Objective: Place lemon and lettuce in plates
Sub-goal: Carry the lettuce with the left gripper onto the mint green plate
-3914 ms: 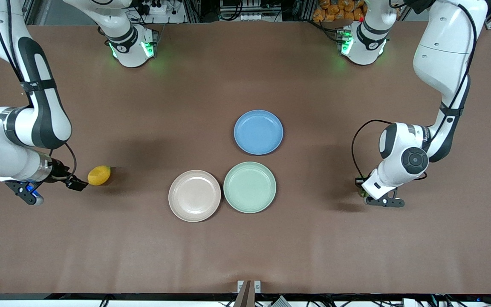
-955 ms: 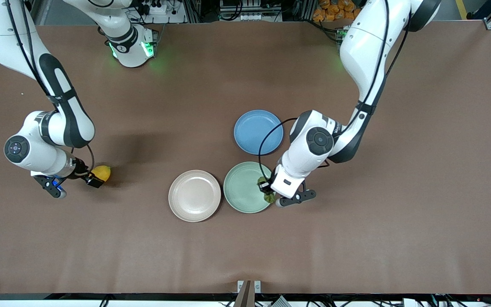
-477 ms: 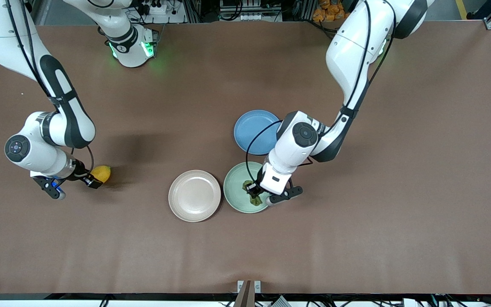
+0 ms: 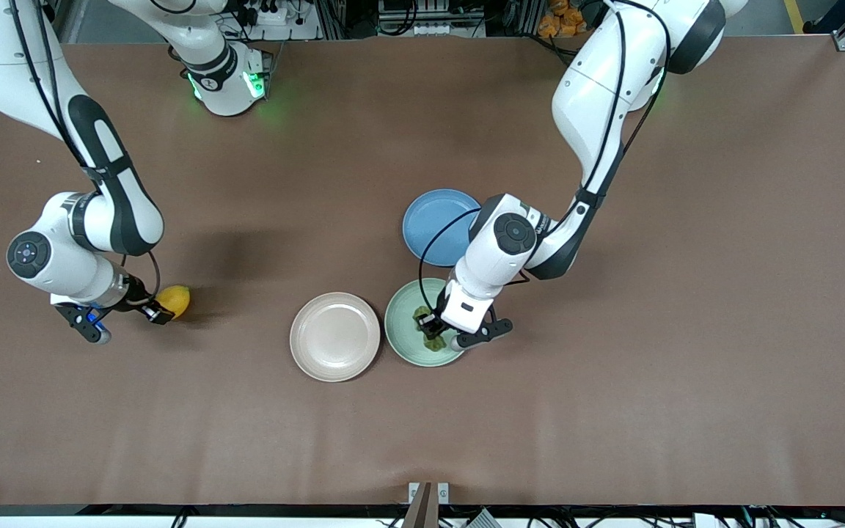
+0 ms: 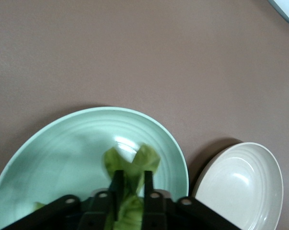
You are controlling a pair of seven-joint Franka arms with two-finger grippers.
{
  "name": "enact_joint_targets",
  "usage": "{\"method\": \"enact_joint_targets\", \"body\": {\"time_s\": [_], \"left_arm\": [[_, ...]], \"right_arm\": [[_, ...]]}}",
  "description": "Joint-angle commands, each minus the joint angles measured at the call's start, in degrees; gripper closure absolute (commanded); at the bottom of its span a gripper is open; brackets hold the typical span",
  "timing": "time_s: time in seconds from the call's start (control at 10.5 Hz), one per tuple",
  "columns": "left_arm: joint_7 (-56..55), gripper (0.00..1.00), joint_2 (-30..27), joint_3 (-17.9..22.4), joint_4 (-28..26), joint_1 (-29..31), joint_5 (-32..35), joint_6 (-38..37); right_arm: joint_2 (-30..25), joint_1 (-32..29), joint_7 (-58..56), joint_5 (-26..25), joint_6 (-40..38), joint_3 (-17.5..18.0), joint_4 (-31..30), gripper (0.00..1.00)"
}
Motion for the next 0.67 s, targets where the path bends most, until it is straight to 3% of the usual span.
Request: {"method": "enact_joint_targets", "body": {"time_s": [0.0,0.29,0.57], "left_arm": [[-1.1,0.0,0.7,0.8,1.4,-1.2,-1.5,0.5],[-2.0,0.0,0.0,0.8,1.3,-1.1,-1.4,-0.2],[-1.5,0.0,-2.0,1.7,1.6,-0.4,-0.6,-10.0]], "right_arm": [[-1.6,0.0,0.2,0.3,-6.0,0.5,2.3,1.0],[-2.4,1.0,2.5,0.5,-21.9,0.8,12.2,1.0],[-2.4,6.4,11.4,0.5,-24.7,0.8,16.1,1.0]]}}
